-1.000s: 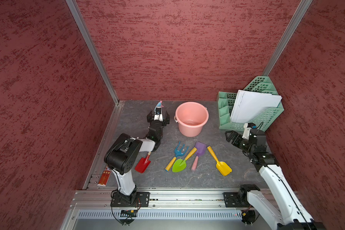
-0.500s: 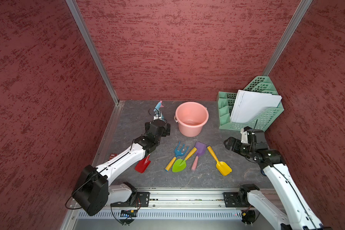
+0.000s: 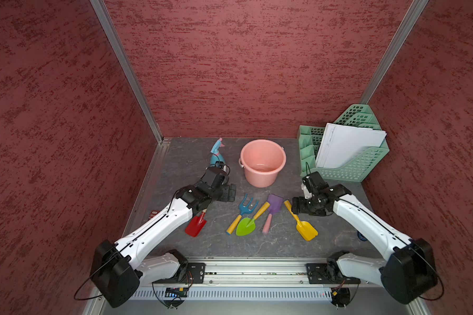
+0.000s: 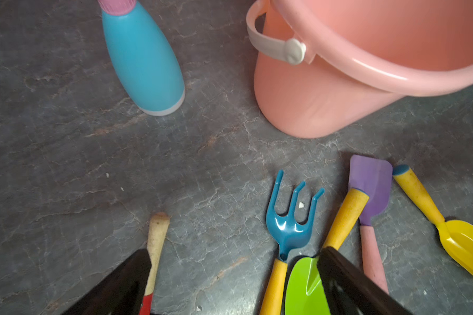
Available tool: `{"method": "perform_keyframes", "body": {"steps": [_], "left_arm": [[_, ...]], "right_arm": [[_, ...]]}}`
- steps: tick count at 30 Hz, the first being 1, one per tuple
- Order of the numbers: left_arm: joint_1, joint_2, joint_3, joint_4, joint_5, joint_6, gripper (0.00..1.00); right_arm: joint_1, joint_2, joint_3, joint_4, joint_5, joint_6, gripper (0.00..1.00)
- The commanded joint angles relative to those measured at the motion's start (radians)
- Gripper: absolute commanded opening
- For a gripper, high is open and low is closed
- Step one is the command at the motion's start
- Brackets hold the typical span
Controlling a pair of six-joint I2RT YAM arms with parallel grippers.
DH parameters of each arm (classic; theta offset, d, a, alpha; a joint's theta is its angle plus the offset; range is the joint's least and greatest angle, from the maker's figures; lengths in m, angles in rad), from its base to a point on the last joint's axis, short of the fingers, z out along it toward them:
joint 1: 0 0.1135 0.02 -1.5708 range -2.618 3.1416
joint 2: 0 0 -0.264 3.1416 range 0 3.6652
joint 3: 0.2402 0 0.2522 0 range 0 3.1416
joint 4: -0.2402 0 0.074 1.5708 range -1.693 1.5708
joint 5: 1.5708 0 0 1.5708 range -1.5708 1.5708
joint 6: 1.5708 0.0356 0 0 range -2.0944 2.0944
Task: Organize the gardening tools
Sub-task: Pick up the gardening tool from the center of the board.
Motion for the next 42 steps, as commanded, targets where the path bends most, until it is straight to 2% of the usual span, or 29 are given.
{"method": "perform_keyframes", "body": {"steps": [1, 7, 12, 20, 31, 35, 38, 42], "left_arm": [[0.004, -0.036, -0.024, -0.024, 0.053, -0.021, 1.0], [0.011, -0.04, -0.036, -0.014, 0.068, -0.022, 1.0], [0.019, -0.037, -0.043, -0.001, 0.078, -0.015, 1.0], [0.027, -0.041, -0.053, 0.008, 0.084, -0.015, 1.0], [0.037, -0.063, -0.075, 0.016, 0.087, -0.02, 1.0], [0.04, -0.064, -0.078, 0.017, 0.083, -0.02, 1.0], [0.041, -0.068, -0.08, 0.016, 0.081, -0.019, 1.0], [0.041, -0.073, -0.078, 0.016, 0.081, -0.022, 1.0]], "right_arm": [[0.02, 0.066, 0.055, 0.028, 0.073, -0.063, 0.84], [0.057, 0.223, 0.093, 0.085, 0.113, -0.109, 0.81], [0.08, 0.291, 0.085, 0.171, 0.127, -0.115, 0.79], [0.086, 0.362, 0.081, 0.259, 0.131, -0.113, 0.65], [0.089, 0.458, 0.108, 0.221, 0.123, -0.091, 0.53], [0.09, 0.478, 0.097, 0.215, 0.131, -0.083, 0.42], [0.09, 0.467, 0.091, 0.208, 0.145, -0.076, 0.3], [0.091, 0.44, 0.095, 0.181, 0.178, -0.062, 0.07]]}}
